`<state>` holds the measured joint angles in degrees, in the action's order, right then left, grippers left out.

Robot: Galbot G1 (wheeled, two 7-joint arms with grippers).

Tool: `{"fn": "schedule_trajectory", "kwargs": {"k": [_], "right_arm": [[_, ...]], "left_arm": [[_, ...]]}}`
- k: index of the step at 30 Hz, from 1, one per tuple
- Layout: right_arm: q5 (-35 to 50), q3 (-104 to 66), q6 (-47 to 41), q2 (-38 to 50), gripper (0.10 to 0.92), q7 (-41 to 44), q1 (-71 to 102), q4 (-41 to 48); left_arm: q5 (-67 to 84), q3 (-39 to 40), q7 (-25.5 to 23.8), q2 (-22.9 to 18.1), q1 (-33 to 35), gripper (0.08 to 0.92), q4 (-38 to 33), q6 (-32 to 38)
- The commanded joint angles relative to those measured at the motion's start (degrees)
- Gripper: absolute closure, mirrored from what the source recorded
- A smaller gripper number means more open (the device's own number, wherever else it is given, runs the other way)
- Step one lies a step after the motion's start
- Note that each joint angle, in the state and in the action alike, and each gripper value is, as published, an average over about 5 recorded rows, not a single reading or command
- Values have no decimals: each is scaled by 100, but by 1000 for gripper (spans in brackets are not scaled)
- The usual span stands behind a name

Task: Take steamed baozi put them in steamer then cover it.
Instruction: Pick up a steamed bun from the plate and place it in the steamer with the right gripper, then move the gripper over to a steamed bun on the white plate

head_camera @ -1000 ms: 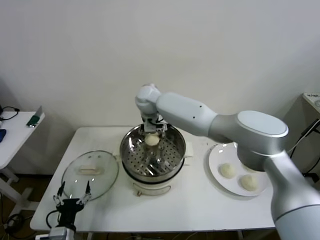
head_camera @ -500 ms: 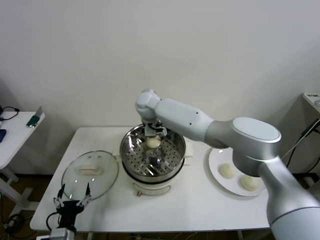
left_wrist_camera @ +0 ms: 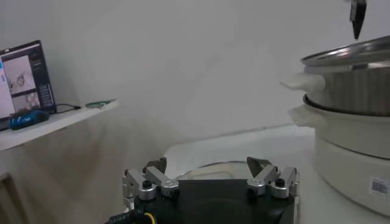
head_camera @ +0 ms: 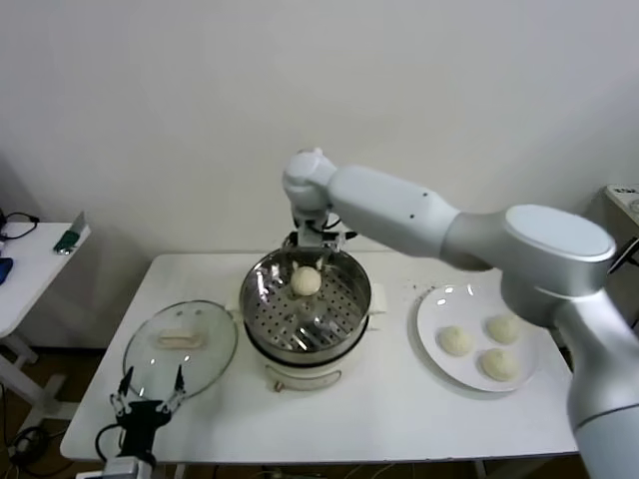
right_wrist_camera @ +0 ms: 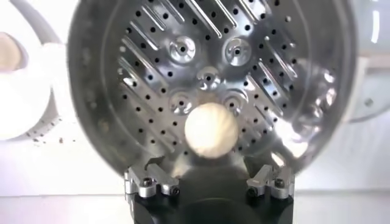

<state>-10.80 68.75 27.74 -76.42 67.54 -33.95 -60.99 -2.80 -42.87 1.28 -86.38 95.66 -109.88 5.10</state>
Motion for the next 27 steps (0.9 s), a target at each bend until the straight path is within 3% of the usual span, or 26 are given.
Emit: {"fn": "schedule_trajectory", "kwargs": {"k": [1,9,18,27], "right_arm": [[3017,1476,-2405,1782,203,-541,-1429,-803],[4607,1770,-4286,3116,203,-690,-1145,-850],[3364,830,-4387,3994,203,-487,660,-812],[2298,-300,-4287,3904,203,-518,2171,-463]], "left_arm": [[-34,35,-1,35,215,177,-253,25],[24,40,2,45,287,177,-311,14],[6,36,-13,21,264,177,-305,-38],[54,-25,18,26,259,177,-160,-115]]}}
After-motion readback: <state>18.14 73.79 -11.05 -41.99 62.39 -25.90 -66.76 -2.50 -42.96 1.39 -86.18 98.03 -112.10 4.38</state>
